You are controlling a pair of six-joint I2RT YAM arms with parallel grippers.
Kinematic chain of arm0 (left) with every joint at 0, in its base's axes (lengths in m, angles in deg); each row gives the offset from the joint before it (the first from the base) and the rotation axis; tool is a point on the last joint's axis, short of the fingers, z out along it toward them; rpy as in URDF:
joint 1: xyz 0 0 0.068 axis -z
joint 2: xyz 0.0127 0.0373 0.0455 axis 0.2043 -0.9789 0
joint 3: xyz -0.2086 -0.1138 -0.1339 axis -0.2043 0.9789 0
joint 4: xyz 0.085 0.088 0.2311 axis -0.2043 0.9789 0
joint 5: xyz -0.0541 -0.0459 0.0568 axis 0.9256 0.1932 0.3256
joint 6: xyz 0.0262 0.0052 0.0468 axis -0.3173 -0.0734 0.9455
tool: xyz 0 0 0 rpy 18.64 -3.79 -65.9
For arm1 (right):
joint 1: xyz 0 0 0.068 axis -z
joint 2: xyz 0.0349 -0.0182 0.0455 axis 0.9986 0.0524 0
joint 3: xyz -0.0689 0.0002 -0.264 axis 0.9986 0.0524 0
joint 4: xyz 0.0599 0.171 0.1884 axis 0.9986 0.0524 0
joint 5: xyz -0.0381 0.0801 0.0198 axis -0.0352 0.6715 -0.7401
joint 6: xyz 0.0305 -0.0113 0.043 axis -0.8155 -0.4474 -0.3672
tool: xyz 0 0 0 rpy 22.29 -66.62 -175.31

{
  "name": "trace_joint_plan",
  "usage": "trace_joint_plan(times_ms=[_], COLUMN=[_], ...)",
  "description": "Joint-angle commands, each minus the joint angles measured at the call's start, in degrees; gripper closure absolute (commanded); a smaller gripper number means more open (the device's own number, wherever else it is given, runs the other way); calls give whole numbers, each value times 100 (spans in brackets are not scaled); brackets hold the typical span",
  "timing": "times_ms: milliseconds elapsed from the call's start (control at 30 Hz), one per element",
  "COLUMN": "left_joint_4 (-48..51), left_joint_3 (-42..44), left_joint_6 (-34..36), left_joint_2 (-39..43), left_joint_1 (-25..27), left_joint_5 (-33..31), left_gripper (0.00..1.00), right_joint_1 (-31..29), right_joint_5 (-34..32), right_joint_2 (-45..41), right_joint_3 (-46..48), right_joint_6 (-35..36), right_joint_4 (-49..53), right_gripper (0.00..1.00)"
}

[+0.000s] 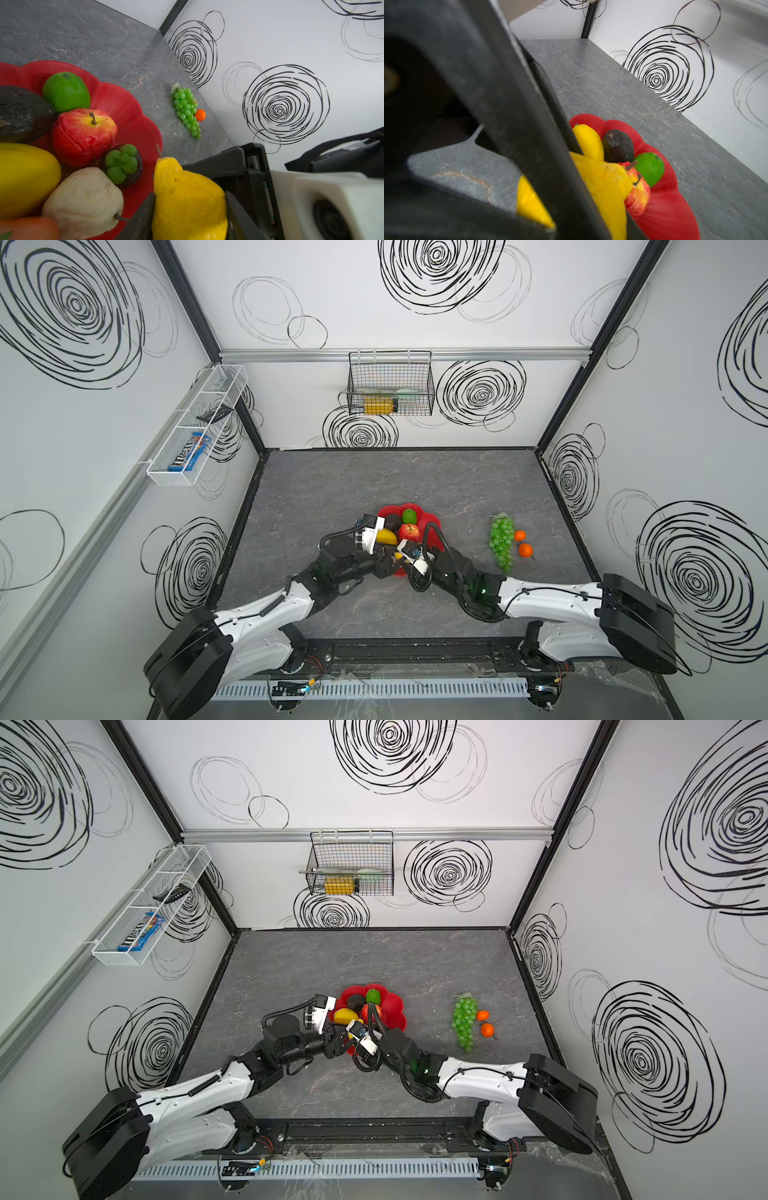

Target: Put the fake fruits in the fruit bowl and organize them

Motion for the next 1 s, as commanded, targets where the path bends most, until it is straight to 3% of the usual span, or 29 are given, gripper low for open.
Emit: trace_joint_plan(times_ms=[0, 200, 333, 533, 700, 967], left_joint_4=[-352, -394, -494, -1170, -1575, -2378], left_joint_3=[-167, -119, 13, 389, 543, 764], left_joint_6=[21, 196, 659, 1522, 2556, 3729], left_joint_2=[27, 271, 500, 550, 492, 240], left_joint_1=[73, -155, -159, 123, 762, 1685], left_joint_5=[226, -70, -663, -1706, -2527, -3134], left_gripper=[60, 62, 62, 61, 63, 63], right_joint_1=[-26, -11, 76, 376, 884, 1053], right_joint_5=[-230, -292, -124, 65, 862, 1525], right_joint_2=[11, -554, -1092, -1946, -2418, -2347], right_joint_3=[-224, 201, 312, 283, -89, -677], right_joint_6=[-94, -314, -775, -2131, -3438, -4177], right_joint_4=[-253, -156, 370, 1249, 2097, 2703], right_gripper=[45, 22, 21, 20, 21, 24])
